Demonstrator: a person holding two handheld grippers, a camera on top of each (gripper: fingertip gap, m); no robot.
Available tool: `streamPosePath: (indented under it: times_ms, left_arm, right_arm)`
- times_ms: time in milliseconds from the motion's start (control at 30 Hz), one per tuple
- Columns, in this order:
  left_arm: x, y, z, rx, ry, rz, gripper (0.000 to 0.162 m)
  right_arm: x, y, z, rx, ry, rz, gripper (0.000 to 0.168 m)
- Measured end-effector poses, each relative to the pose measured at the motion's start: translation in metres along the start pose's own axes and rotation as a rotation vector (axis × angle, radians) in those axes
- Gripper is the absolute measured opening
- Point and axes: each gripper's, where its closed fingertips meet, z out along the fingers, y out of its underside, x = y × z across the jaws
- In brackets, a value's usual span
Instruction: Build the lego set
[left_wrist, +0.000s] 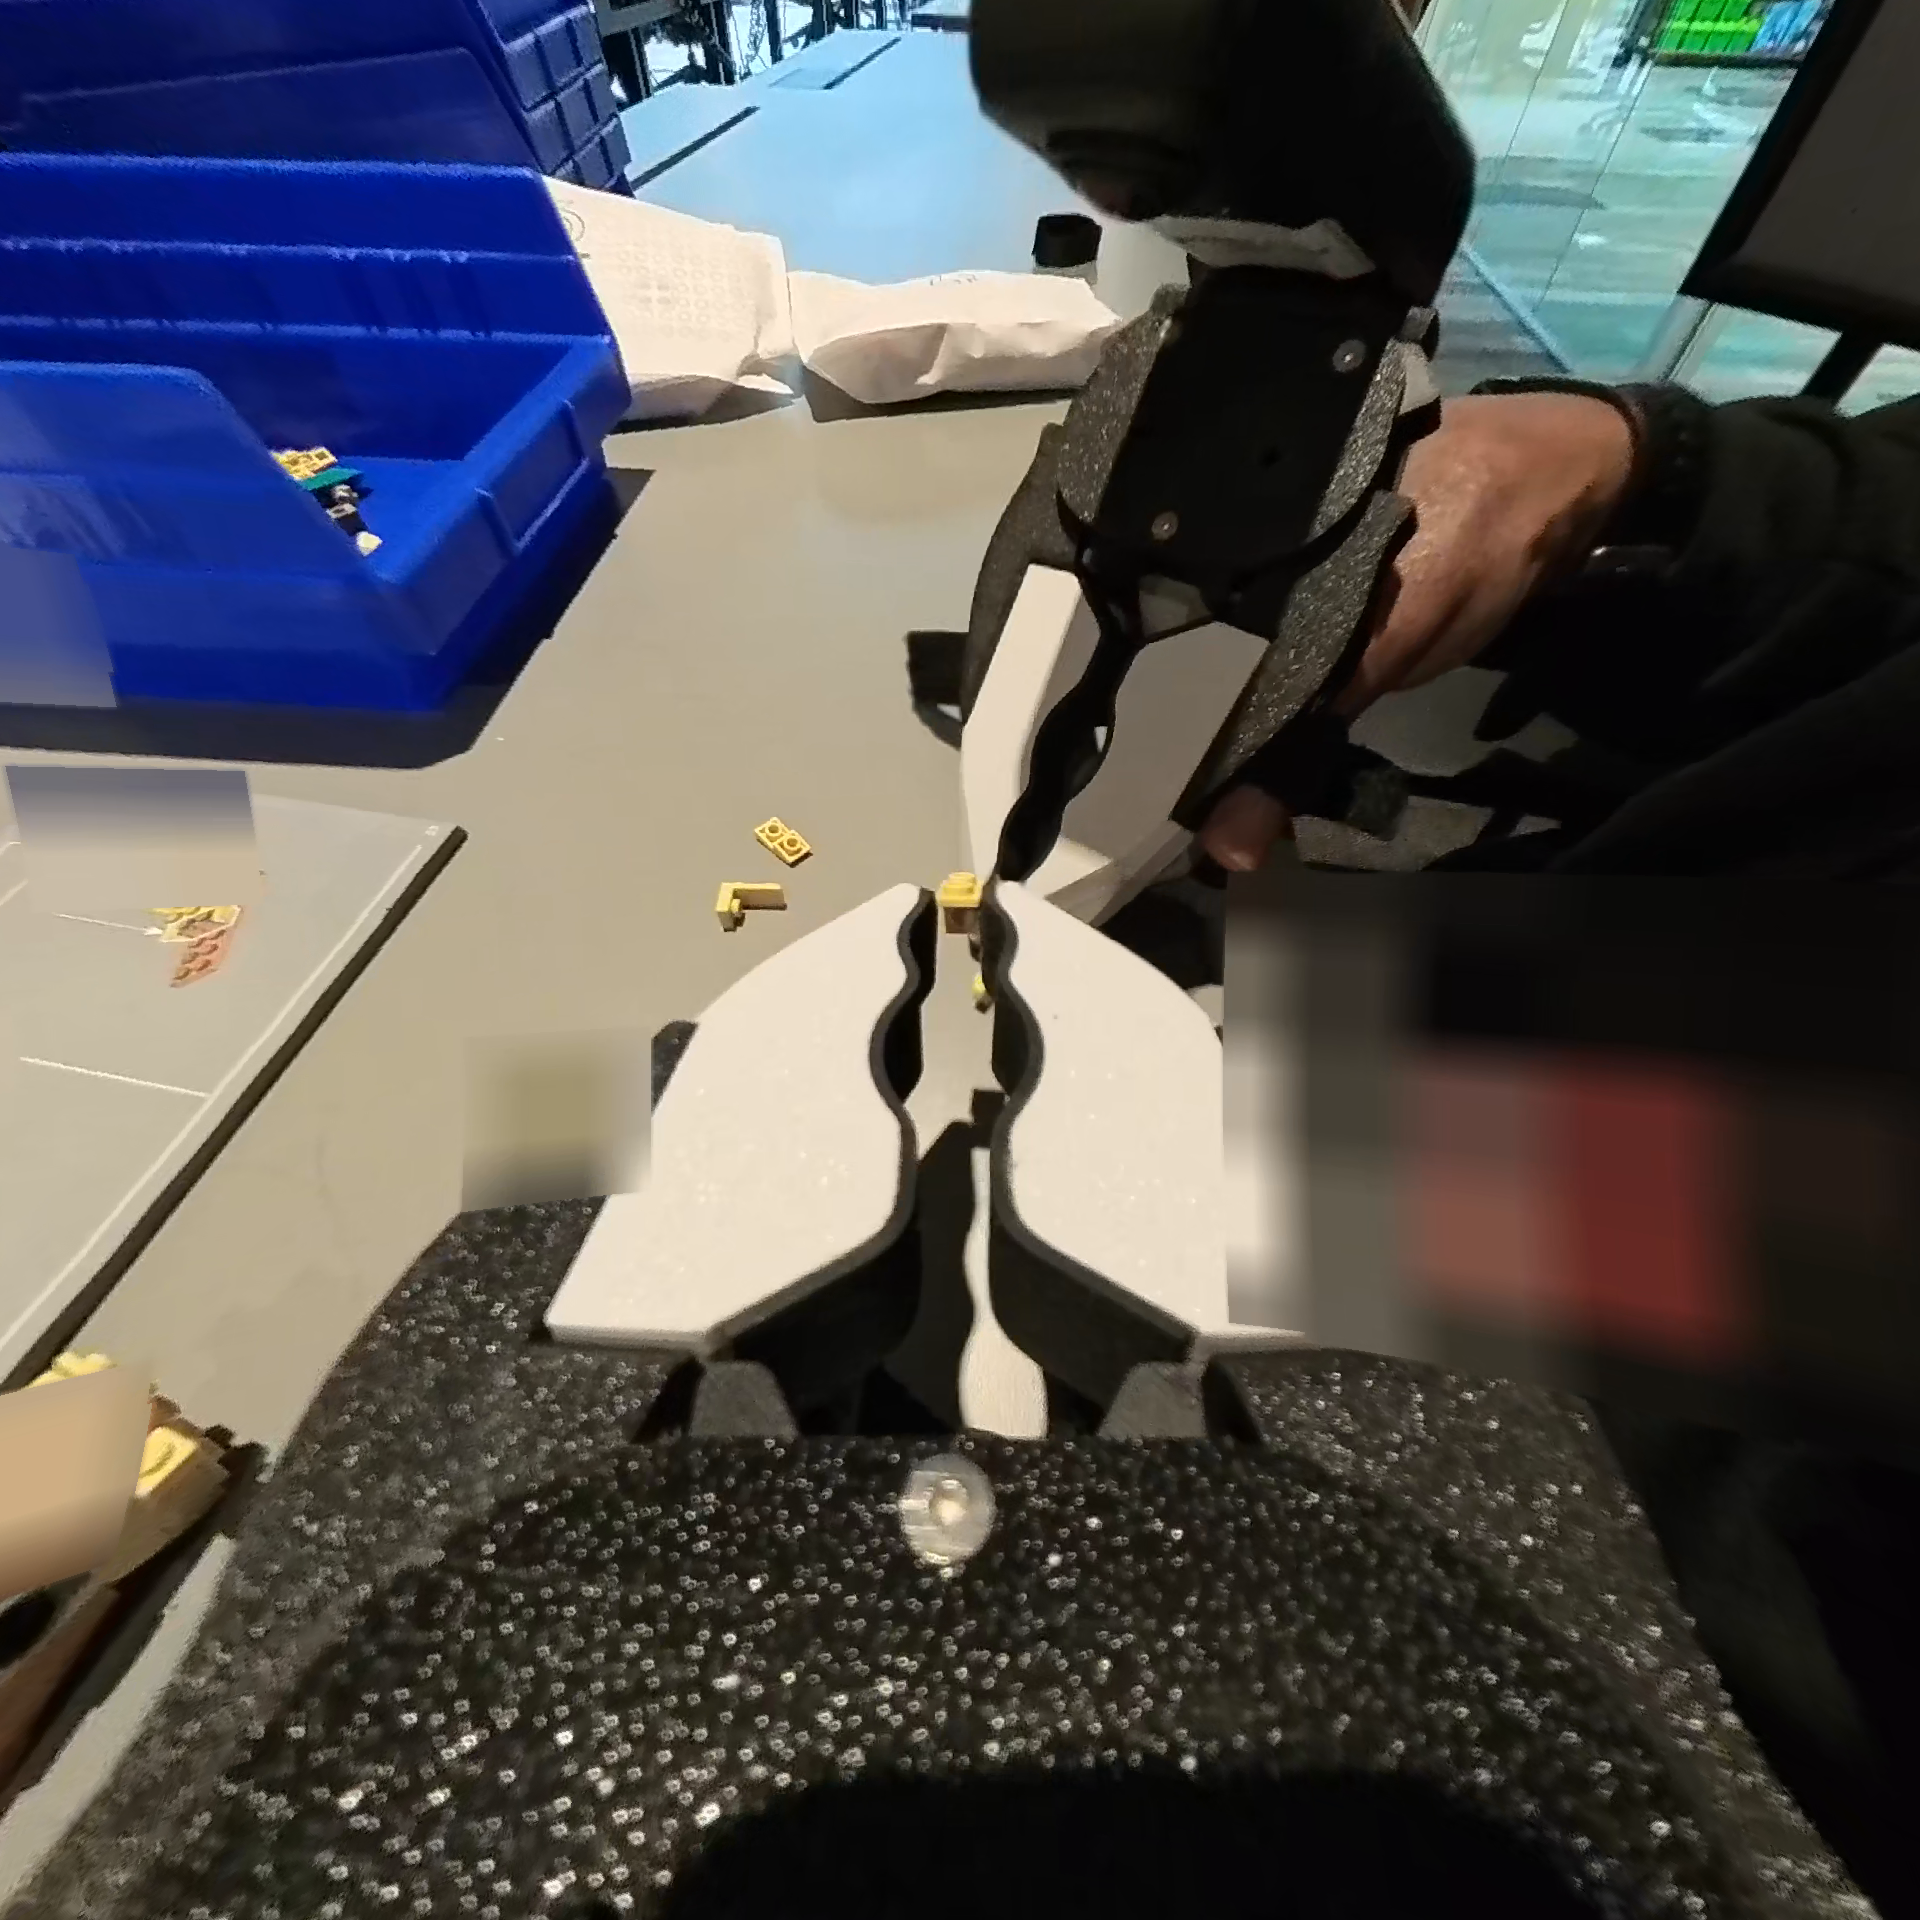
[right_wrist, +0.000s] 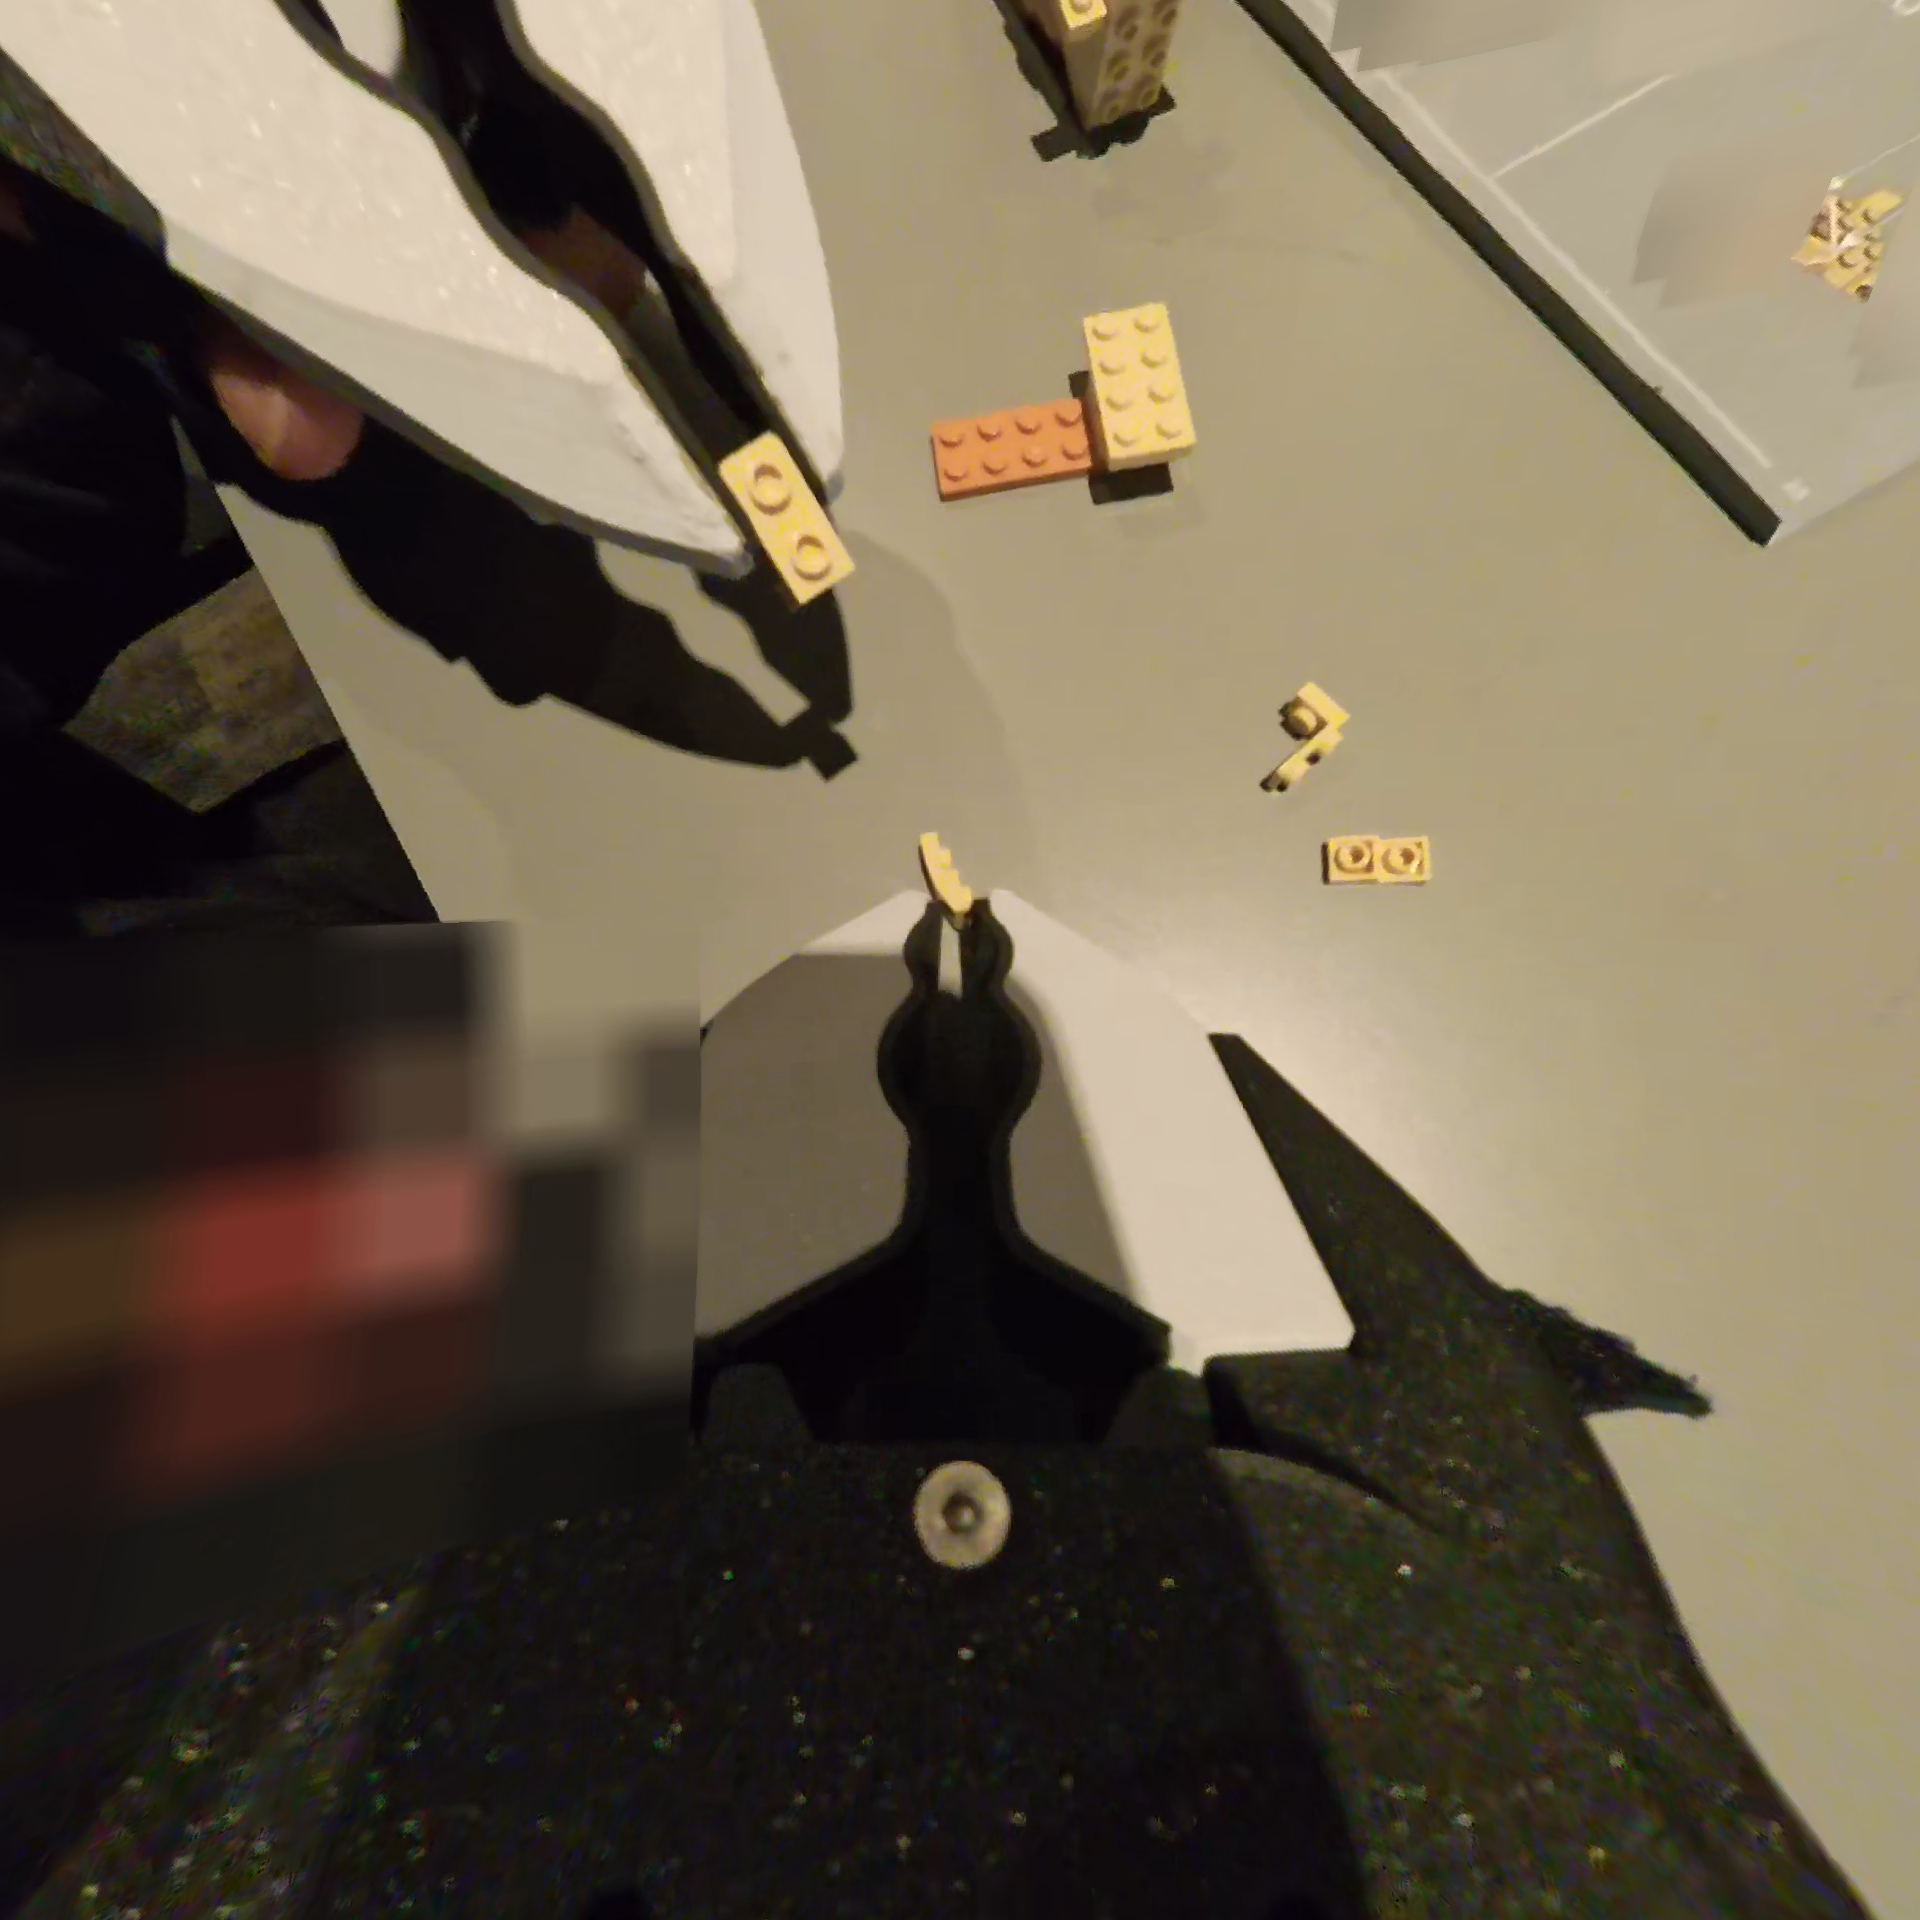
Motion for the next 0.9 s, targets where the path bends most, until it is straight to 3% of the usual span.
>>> streamPosePath:
  times_ms: [333,533,900]
  left_arm:
    - [-0.001,0.001,-0.002,-0.002,0.003,-0.012,0.007]
    - [-0.002,0.001,-0.005,0.003,0.002,-0.02,0.007]
    - [-0.003,0.0,-0.007,0.018,0.011,-0.039,0.007]
  right_arm:
    - [0.018,-0.005,0.007,-0.025,0.006,-0.129,0.009]
    - [0.017,-0.003,0.002,-0.006,-0.024,-0.133,0.029]
    - [0.003,-0.008,0.008,-0.01,-0.054,-0.102,0.031]
